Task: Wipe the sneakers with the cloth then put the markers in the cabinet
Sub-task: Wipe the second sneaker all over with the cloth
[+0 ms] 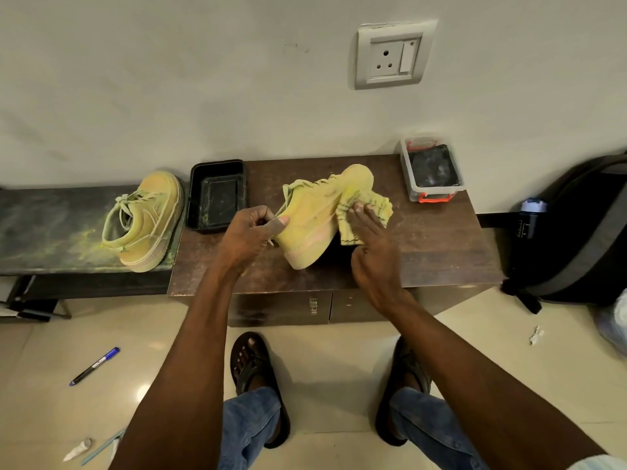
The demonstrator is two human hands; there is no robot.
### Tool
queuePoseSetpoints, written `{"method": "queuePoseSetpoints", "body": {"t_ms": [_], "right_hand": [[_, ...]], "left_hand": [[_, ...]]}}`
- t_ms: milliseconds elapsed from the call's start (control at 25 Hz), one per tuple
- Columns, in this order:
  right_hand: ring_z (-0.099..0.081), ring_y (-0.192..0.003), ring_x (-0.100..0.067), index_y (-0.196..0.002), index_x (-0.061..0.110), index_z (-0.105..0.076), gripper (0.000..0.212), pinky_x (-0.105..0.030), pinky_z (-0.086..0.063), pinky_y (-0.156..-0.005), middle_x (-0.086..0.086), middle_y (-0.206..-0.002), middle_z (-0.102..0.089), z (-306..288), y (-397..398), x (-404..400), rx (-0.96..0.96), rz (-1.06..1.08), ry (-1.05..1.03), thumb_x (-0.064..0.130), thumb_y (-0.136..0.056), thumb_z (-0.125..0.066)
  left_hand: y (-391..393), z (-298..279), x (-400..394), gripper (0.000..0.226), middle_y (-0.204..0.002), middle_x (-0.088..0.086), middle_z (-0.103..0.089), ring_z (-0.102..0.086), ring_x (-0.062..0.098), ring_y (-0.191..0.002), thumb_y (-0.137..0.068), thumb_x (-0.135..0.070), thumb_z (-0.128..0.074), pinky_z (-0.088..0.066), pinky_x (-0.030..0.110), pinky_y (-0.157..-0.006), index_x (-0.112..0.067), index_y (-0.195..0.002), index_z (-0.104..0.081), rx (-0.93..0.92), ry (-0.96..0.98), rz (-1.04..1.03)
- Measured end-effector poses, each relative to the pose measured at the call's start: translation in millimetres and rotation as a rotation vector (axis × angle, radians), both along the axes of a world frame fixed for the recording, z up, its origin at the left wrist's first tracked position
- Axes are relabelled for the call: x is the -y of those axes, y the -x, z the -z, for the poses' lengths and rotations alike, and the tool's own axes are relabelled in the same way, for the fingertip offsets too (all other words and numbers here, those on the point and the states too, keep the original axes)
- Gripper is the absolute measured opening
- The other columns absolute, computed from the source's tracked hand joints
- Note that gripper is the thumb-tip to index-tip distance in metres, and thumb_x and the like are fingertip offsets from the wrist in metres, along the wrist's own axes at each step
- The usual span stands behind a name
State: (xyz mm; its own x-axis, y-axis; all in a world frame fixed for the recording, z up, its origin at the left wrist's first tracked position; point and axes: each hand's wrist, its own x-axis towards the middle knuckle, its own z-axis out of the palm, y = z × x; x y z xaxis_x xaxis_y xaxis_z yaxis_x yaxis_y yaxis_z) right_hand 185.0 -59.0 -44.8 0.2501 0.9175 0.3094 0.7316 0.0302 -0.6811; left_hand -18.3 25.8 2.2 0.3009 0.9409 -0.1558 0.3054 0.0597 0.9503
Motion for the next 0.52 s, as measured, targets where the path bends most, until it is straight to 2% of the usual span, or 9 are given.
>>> {"method": "queuePoseSetpoints", "body": {"t_ms": [40, 160, 200, 240, 360, 400, 440, 520], "right_hand": [[-0.033, -0.14, -0.028, -0.136, 0.004, -0.049, 0.066, -0.048, -0.041, -0.107, -0.01, -0.144, -0.045, -4.1, 13.8, 4.6, 0.043, -0.059, -0.024, -0.007, -0.071, -0.04], [-0.035, -0.138, -0.03, -0.133, 0.004, -0.052, 0.057, -0.042, -0.036, -0.11, -0.011, -0.142, -0.048, -3.8, 42.2, 18.2, 0.297, -0.448, -0.227, -0.004, -0.078, -0.041], [-0.036, -0.138, -0.029, -0.132, 0.004, -0.053, 0.057, -0.042, -0.036, -0.11, -0.01, -0.141, -0.049, -1.3, 36.8, 15.3, 0.331, -0.486, -0.254, -0.006, -0.077, -0.041], [-0.036, -0.138, -0.028, -0.132, 0.004, -0.053, 0.06, -0.043, -0.037, -0.11, -0.01, -0.141, -0.049, 3.1, 26.9, 10.6, 0.289, -0.436, -0.23, -0.008, -0.074, -0.042], [-0.038, -0.137, -0.027, -0.132, 0.002, -0.053, 0.069, -0.05, -0.034, -0.111, -0.012, -0.141, -0.048, 10.1, -1.5, -1.4, -0.184, -0.063, -0.062, -0.009, -0.065, -0.038], [-0.038, -0.137, -0.027, -0.131, 0.002, -0.054, 0.069, -0.049, -0.034, -0.112, -0.012, -0.141, -0.048, 6.5, 3.3, -1.1, -0.265, -0.011, -0.042, -0.007, -0.065, -0.038], [-0.038, -0.138, -0.026, -0.131, 0.003, -0.054, 0.068, -0.045, -0.033, -0.113, -0.011, -0.141, -0.048, 0.7, 12.8, 0.6, -0.241, -0.031, -0.056, -0.006, -0.066, -0.037], [-0.035, -0.139, -0.026, -0.133, 0.003, -0.052, 0.065, -0.035, -0.032, -0.114, -0.01, -0.143, -0.047, -4.0, 25.6, 5.4, -0.038, -0.232, -0.154, -0.004, -0.071, -0.038]], "left_hand": [[-3.1, -0.2, -0.5, 0.028, -0.065, 0.003, -0.052, -0.049, 0.012, -0.063, -0.091, -0.017, -0.063, -0.046, 0.026, -0.057, -0.007, -0.066, -0.053, 0.003, -0.004, -0.019], [-6.3, -0.3, -2.2, 0.029, -0.063, 0.006, -0.054, -0.052, 0.013, -0.06, -0.092, -0.013, -0.06, -0.047, 0.028, -0.057, -0.008, -0.065, -0.052, 0.026, 0.015, -0.071], [-6.6, -0.2, -2.1, 0.03, -0.062, 0.005, -0.055, -0.052, 0.012, -0.059, -0.092, -0.014, -0.06, -0.047, 0.029, -0.058, -0.009, -0.064, -0.052, 0.03, 0.022, -0.06], [-6.8, 0.0, -1.2, 0.03, -0.061, 0.003, -0.055, -0.051, 0.011, -0.058, -0.092, -0.015, -0.062, -0.046, 0.029, -0.058, -0.01, -0.064, -0.053, 0.018, 0.02, -0.037], [-5.9, 1.8, 0.3, 0.031, -0.061, 0.0, -0.051, -0.046, 0.01, -0.06, -0.09, -0.019, -0.064, -0.042, 0.028, -0.057, -0.01, -0.063, -0.053, -0.026, -0.001, 0.002], [-5.5, 1.6, 0.4, 0.03, -0.063, 0.002, -0.05, -0.046, 0.011, -0.061, -0.09, -0.019, -0.064, -0.042, 0.029, -0.057, -0.009, -0.064, -0.054, -0.024, -0.002, 0.009], [-5.2, 1.0, 0.4, 0.029, -0.064, 0.003, -0.051, -0.047, 0.012, -0.062, -0.091, -0.018, -0.064, -0.043, 0.028, -0.058, -0.007, -0.066, -0.054, -0.019, -0.001, 0.022], [-4.6, -1.4, 1.3, 0.025, -0.066, 0.003, -0.053, -0.05, 0.011, -0.063, -0.091, -0.016, -0.063, -0.046, 0.025, -0.057, -0.004, -0.071, -0.054, -0.022, 0.009, 0.043]]}}
